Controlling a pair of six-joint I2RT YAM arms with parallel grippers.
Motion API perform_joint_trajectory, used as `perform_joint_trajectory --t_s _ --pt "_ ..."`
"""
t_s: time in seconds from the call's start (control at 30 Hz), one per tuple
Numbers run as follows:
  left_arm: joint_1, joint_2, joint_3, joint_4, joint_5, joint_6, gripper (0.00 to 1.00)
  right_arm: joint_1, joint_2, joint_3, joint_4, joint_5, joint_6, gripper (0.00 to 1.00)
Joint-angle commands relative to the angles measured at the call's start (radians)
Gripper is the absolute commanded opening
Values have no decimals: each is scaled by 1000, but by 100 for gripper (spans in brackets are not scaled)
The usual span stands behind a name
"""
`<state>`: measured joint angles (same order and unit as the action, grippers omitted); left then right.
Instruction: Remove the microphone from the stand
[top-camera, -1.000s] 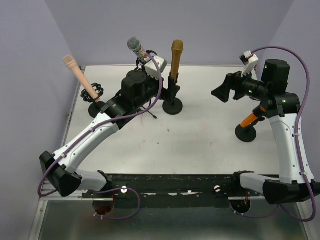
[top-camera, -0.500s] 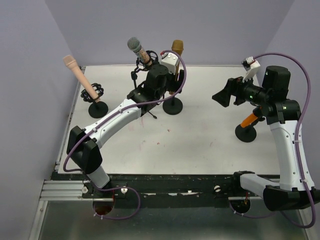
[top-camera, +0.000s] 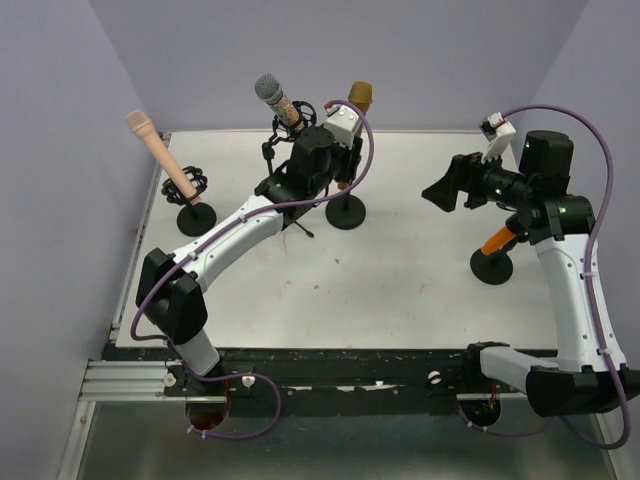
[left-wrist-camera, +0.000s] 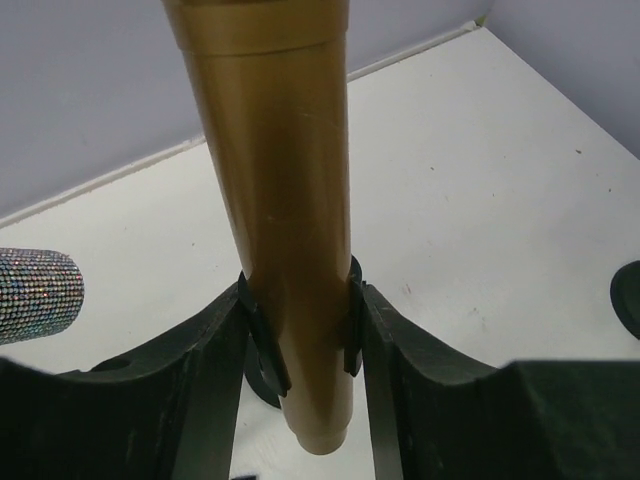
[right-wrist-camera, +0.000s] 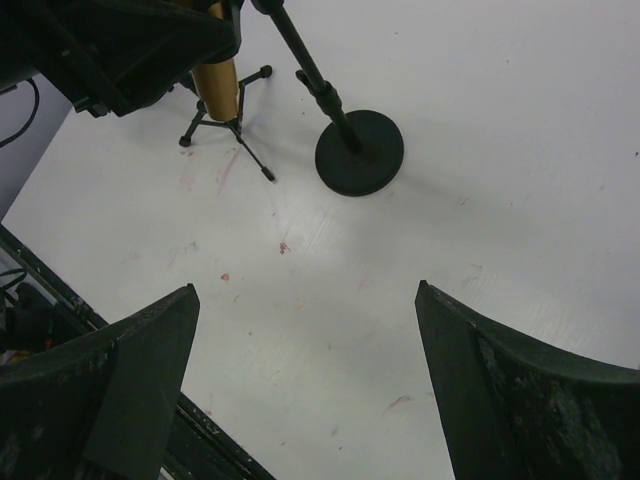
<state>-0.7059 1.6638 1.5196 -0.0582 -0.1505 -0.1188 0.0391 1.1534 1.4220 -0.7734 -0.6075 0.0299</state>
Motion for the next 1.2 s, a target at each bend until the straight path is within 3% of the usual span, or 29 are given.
perform_joint_trajectory --t_s 0.0,0.27,0.43,0.53,0.67,0.8,0.97,1.03,1.1,1.17 --pt "9 -47 -18 24 138 30 47 -4 20 -5 29 22 15 97" --pt "51 -64 -18 4 300 30 27 -5 40 14 10 29 1 97" --pt "118 -117 -36 29 661 40 25 -4 63 43 -6 -6 -19 98" --pt "140 -133 5 -38 851 146 24 -2 80 58 -3 -76 -56 98" --pt "148 -151 66 -230 992 329 21 -4 88 49 16 -188 -76 96" --pt "152 -183 48 -385 1078 471 19 -4 86 19 31 -270 -110 94" --pt "157 -217 -12 -419 1137 489 19 -5 81 -9 31 -316 -183 94" --pt "157 -223 -16 -417 1146 476 21 -4 92 -6 11 -350 -228 94" --pt "157 -230 -24 -401 1128 461 31 -2 103 -8 8 -370 -251 94" --pt "158 -246 -47 -353 1058 417 52 -2 112 -18 31 -382 -251 93"
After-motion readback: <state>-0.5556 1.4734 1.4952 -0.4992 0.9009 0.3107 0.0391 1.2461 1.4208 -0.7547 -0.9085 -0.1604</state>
